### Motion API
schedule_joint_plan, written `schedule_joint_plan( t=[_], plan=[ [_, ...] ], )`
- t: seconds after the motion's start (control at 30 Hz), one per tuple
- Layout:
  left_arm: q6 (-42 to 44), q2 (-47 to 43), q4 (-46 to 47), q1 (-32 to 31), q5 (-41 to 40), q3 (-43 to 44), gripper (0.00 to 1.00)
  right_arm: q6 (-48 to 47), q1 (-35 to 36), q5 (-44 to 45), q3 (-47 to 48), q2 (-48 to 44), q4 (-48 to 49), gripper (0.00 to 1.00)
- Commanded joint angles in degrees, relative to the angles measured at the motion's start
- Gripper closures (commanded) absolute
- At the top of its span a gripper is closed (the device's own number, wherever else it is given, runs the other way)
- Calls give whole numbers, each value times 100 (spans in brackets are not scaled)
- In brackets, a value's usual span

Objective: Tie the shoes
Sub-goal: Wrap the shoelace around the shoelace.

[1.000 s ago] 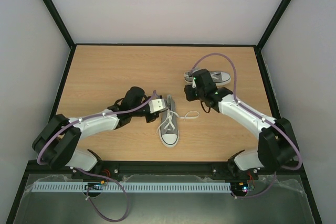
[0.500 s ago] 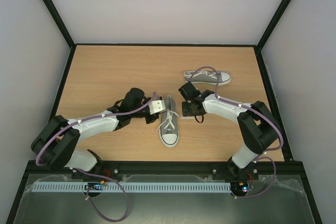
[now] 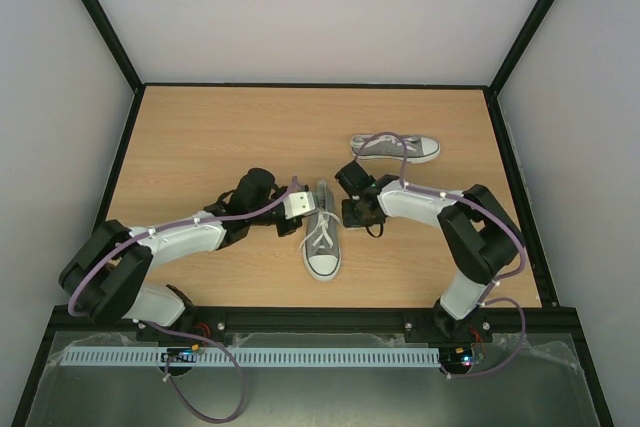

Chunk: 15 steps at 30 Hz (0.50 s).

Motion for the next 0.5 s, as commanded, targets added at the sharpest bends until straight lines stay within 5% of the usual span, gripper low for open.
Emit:
schedule_joint_plan(
  t=[0.0, 0.23, 0.47],
  plan=[
    [91, -173, 157, -37, 63, -91, 98, -304, 21, -270, 214, -297, -181, 99],
    [89, -196, 256, -37, 72, -157, 98, -520, 19, -2958, 1050, -865, 926, 99],
    [69, -336, 214, -55, 76, -181, 98, 215, 250, -3499, 1475, 61, 1753, 99]
  ],
)
